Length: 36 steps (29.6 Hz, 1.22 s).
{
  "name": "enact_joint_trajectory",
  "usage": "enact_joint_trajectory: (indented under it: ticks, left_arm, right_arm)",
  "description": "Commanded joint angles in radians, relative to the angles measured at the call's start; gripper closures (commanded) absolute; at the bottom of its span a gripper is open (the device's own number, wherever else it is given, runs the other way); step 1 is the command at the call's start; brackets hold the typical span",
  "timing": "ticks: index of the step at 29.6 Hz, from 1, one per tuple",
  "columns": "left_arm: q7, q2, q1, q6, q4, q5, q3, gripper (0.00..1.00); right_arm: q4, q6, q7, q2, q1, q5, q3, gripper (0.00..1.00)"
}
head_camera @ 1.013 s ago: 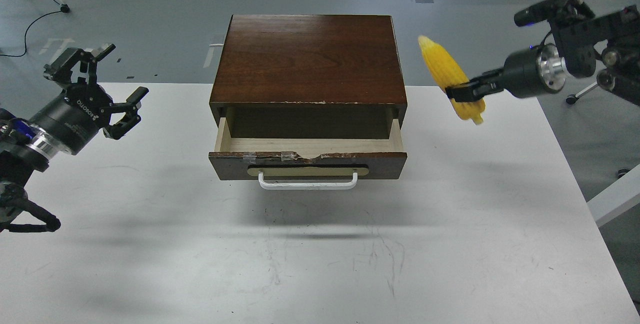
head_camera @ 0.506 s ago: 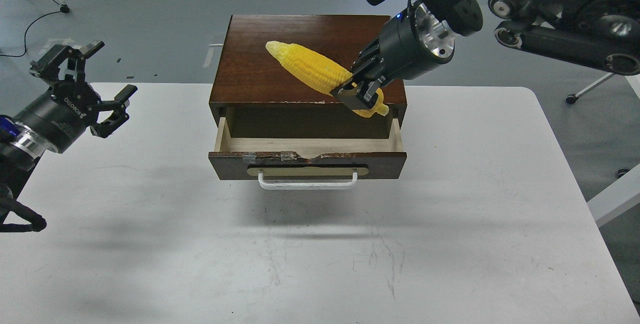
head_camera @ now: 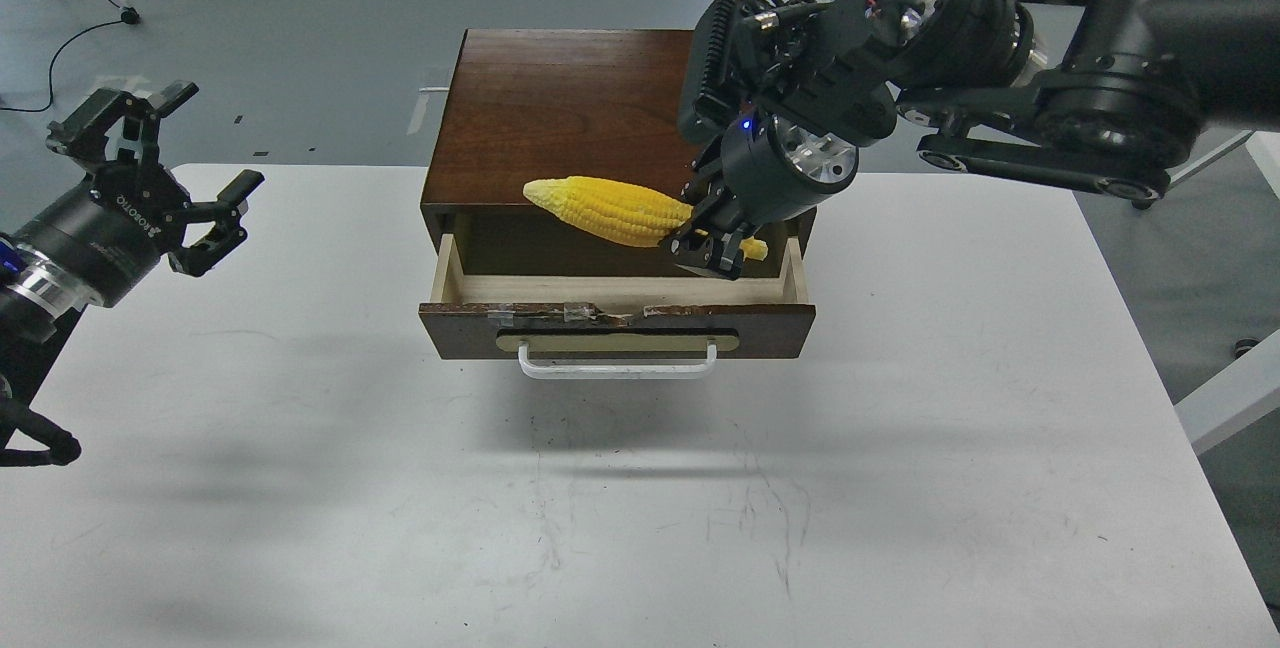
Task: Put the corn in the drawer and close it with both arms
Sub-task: 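Carry the corn over the open drawer and release it inside, then withdraw the right gripper away from the drawer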
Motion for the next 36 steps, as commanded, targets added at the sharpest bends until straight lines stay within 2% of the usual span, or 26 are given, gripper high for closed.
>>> enact_joint_trajectory:
  ticks: [1,3,5,6,8,14,19,23,25,29,36]
  left_arm:
    - [0.0,-0.002,0.0,0.0,0.0,-0.002,-0.001,0.01]
    - [0.0,-0.002,0.0,0.0,0.0,-0.002,-0.001,0.01]
    - [0.0,-0.002,0.0,0.0,0.0,-0.002,-0.001,0.01]
    - [0.0,-0.003,0.0,0.0,0.0,-0.002,-0.002,0.01]
    - [0.0,-0.003,0.0,0.0,0.0,-0.002,-0.002,0.01]
    - [0.0,-0.003,0.0,0.0,0.0,-0.002,-0.004,0.01]
    - [0.0,-0.002,0.0,0.0,0.0,-0.002,-0.004,0.01]
    - [0.0,0.008,0.0,0.0,0.002,-0.002,-0.006,0.01]
    - [0.0,0.008,0.0,0.0,0.0,-0.002,-0.006,0.01]
    - [0.0,-0.002,0.0,0.0,0.002,-0.002,-0.006,0.01]
    - [0.0,-0.006,-0.006,0.0,0.002,-0.002,-0.009,0.01]
  right_arm:
    - [-0.004,-0.001,0.0,0.003,-0.01,0.002,0.0,0.4]
    - [-0.004,-0.004,0.0,0.003,-0.014,0.005,0.002,0.25]
    - [-0.002,-0.006,0.0,0.002,-0.014,0.005,0.002,0.22]
    - [-0.002,-0.013,0.0,0.0,-0.014,0.009,0.002,0.14]
    - [-0.001,-0.024,0.0,-0.005,-0.013,0.012,0.002,0.07]
    - [0.007,-0.055,0.0,-0.052,0.012,0.076,0.022,0.05]
    - [0.004,-0.061,0.0,-0.136,0.035,0.293,0.089,0.02]
    - [0.008,-0.056,0.0,-0.323,0.016,0.595,0.135,0.01]
    - [0.008,-0.056,0.0,-0.377,-0.005,0.68,0.137,0.01]
    - [0.005,-0.059,0.0,-0.541,-0.21,0.976,0.216,0.01]
    - [-0.027,-0.064,0.0,-0.612,-0.637,1.223,0.498,0.01]
